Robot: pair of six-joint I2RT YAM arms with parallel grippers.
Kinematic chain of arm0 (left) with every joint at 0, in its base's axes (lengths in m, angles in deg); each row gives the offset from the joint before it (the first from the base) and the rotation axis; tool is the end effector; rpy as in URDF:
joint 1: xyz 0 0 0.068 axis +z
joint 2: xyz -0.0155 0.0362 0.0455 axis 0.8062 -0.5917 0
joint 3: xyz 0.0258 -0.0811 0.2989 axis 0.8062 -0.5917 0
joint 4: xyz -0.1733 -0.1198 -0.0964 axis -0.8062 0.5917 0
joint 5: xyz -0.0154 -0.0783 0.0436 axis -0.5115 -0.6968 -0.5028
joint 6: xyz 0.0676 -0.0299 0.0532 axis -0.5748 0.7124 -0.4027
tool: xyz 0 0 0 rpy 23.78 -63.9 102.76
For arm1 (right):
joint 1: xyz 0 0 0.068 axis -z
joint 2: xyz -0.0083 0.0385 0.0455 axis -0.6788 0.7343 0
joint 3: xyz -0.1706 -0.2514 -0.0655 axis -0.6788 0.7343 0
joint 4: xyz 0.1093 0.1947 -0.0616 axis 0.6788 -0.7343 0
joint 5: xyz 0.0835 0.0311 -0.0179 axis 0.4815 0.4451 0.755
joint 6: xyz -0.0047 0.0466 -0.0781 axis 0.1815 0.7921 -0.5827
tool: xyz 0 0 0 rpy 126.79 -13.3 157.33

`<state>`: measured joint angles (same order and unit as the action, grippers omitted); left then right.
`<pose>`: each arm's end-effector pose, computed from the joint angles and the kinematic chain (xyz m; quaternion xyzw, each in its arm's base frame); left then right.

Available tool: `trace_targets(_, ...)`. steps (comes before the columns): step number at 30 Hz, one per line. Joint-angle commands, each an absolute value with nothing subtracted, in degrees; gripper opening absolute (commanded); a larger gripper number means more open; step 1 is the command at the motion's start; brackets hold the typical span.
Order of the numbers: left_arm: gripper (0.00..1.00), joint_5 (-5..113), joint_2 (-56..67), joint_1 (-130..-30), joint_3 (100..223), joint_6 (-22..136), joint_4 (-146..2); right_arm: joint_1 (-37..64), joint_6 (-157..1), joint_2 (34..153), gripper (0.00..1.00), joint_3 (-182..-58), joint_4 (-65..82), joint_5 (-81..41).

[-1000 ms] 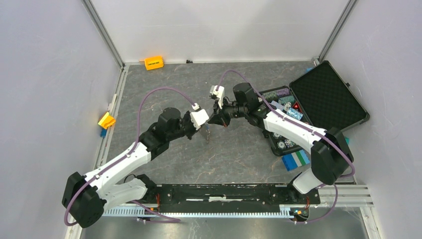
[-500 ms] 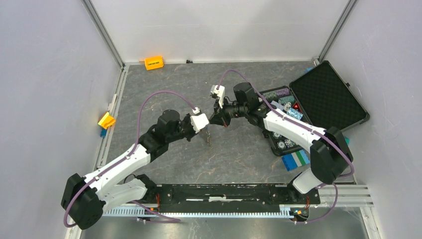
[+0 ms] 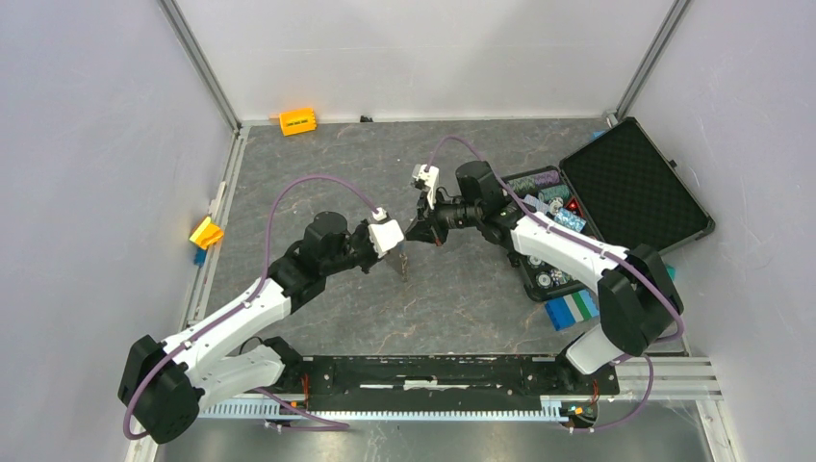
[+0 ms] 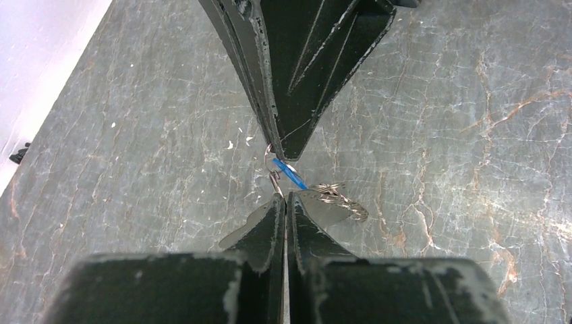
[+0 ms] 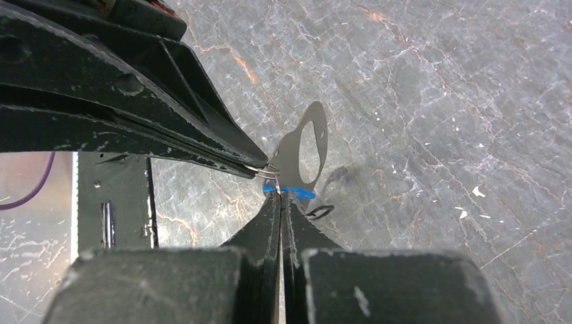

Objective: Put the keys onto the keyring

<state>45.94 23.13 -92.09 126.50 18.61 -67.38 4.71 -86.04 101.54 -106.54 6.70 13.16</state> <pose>0.1563 -0.1529 0.2922 0.5106 0.6521 -0.1722 0.5332 0.2436 0.2578 0.3072 -0.4371 0.7036 0.4325 0.3562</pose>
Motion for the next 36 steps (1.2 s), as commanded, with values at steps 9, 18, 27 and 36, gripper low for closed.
trace_targets(9,0.02,33.52,24.36,-90.79,129.06,16.42,-70.34,5.66,-80.37,102.75,0.00,-101.94,17.96,21.53)
trace_targets(18,0.02,27.69,24.37,-88.66,130.11,15.42,-68.22,6.28,-81.07,100.95,0.00,-99.71,20.88,26.58)
trace_targets(27,0.02,15.87,24.71,-86.97,132.79,10.06,-61.02,6.44,-89.35,98.06,0.00,-98.42,17.31,28.74)
trace_targets(36,0.02,10.08,25.00,-86.34,134.25,3.19,-54.20,6.38,-94.00,96.82,0.01,-98.11,14.68,29.64)
